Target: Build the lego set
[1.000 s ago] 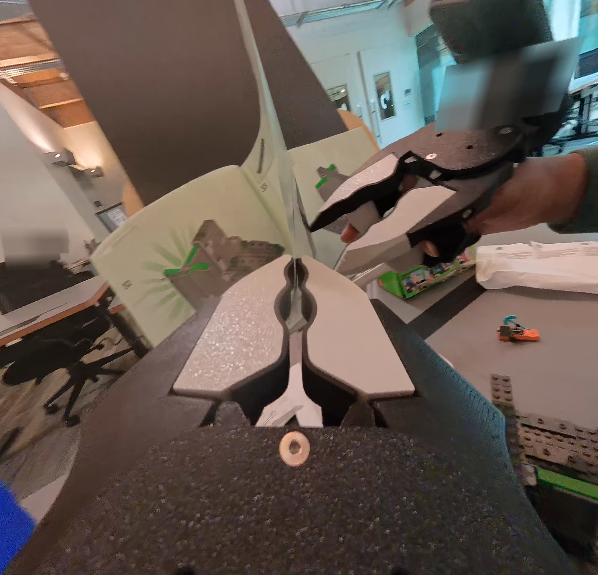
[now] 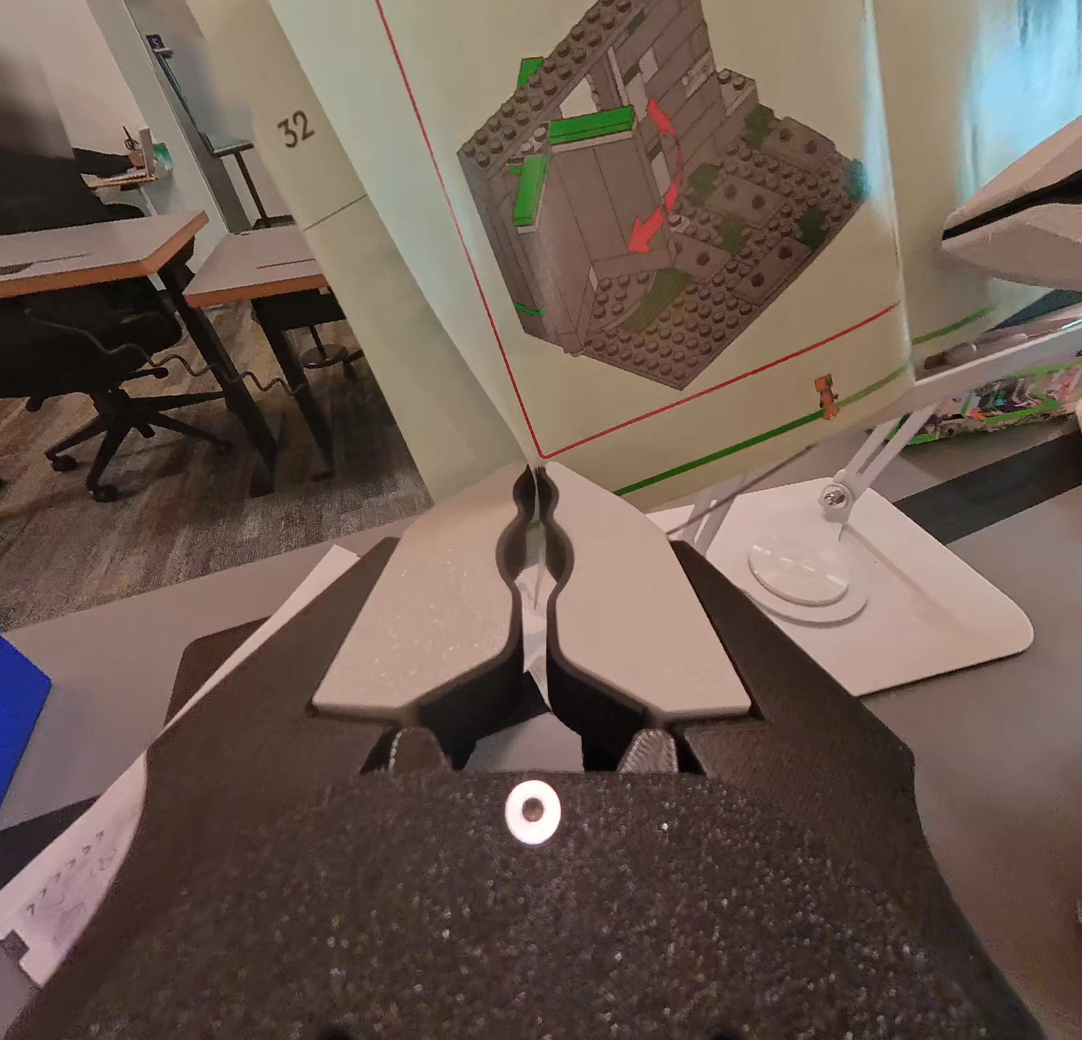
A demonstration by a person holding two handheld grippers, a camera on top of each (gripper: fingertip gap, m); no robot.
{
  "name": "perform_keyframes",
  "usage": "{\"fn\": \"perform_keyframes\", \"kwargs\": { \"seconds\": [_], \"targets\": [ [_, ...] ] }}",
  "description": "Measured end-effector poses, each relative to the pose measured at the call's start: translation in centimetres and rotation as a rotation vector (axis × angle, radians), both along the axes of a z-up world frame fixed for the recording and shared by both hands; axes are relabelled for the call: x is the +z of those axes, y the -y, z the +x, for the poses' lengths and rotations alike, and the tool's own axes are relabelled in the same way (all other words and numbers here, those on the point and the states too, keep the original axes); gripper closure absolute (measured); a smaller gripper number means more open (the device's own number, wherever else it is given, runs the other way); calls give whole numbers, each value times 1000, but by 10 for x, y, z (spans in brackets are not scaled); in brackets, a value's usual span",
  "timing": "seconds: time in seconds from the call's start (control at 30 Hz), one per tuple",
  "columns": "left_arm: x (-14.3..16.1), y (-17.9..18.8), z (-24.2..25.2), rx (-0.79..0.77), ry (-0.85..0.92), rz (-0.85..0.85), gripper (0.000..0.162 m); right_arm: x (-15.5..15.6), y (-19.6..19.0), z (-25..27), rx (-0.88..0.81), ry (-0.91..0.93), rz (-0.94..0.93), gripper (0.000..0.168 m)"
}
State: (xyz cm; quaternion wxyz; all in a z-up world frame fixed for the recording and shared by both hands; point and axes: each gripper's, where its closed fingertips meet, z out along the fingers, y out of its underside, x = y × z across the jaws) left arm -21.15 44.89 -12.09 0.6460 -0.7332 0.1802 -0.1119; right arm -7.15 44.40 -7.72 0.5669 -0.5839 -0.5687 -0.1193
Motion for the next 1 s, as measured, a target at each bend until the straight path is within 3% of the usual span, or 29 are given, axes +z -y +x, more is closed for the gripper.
{"fn": "perform_keyframes", "kwargs": {
  "seconds": [0.2,0.47,0.87,1.0],
  "targets": [
    [7,-12,-4,19,-28,-5,162,17,-22,44,-212,73,150,168],
    [14,-14,7,1,-74,34,162,-2,-24,89,-365,191,193,168],
    [6,-11,-13,18,-54,-66,148,-8,-21,105,-417,133,106,168],
    [2,-6,-44,123,-19,-118,150,-7,-20,105,-412,101,89,168]
  ]
}}
